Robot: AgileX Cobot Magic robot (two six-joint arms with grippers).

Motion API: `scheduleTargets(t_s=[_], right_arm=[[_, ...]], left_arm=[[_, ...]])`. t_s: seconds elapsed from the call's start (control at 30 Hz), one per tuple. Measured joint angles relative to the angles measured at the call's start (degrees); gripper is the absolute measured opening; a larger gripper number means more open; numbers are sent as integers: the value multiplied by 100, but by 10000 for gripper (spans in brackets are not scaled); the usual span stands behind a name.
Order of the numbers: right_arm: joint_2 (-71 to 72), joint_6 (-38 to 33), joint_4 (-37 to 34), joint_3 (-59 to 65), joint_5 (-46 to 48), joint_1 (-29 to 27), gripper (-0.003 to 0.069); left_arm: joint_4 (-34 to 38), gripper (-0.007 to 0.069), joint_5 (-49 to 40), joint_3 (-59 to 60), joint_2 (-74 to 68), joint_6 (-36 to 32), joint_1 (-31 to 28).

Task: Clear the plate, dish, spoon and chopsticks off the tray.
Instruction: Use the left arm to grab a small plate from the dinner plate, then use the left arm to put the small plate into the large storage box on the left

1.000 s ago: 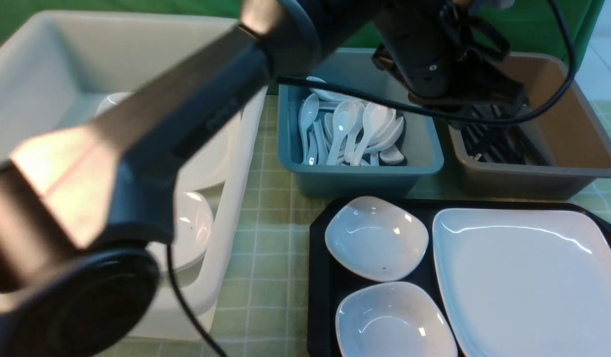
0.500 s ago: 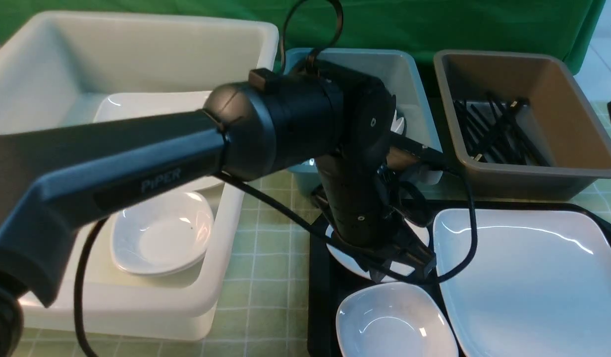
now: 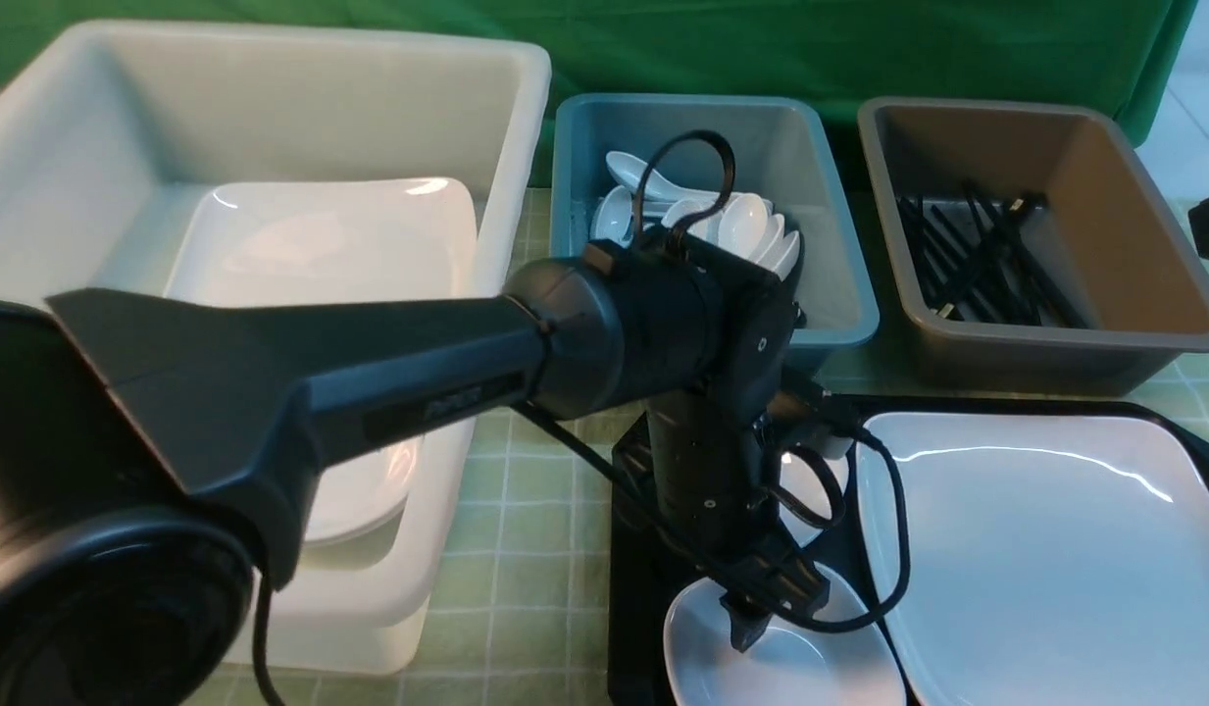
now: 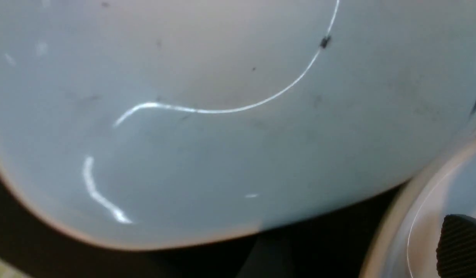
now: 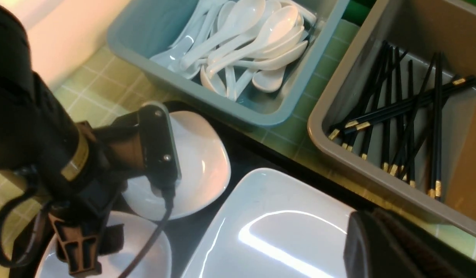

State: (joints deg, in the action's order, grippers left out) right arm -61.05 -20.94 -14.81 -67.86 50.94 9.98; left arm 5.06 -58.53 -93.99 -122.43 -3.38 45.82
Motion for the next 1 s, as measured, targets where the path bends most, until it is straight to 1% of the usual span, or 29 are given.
scheduleTargets(t_s=[0.07,0.13,0.17,0.2,0.27,0.3,0.33,0.4,0.5,0.67,0.9,1.0], right_arm=[[0,-25,0,0,13,0,-6],[0,-33,0,0,13,0,-6],[0,-56,0,0,13,0,-6],[0,-70,0,6,13,0,-6],[0,-98,-4,6,18,0,-6],[0,-104,-4,6,18,0,-5],[0,-110,-4,6,18,0,-5],[0,-110,-4,6,18,0,-4],[0,-110,-4,6,18,0,-2],[0,-110,-4,6,82,0,-2],[0,-110,-68,6,170,0,-2],[6,-110,-230,1,182,0,-2]], left_arm=[[47,481,-16,-5,-53,-5,0],[56,417,-122,-24,-61,-5,0],[56,330,-228,-36,-96,-5,0],[56,317,-255,-43,-98,-5,0],[162,177,-468,-55,-121,16,0],[305,141,-575,-71,-121,50,-17],[342,125,-670,-92,-106,117,-26],[343,125,-775,-99,-79,338,-26],[343,111,-839,-92,34,459,-19],[361,15,-989,-28,674,469,-16],[437,8,-981,-16,1805,481,-28],[541,8,-999,-11,2395,468,-227]])
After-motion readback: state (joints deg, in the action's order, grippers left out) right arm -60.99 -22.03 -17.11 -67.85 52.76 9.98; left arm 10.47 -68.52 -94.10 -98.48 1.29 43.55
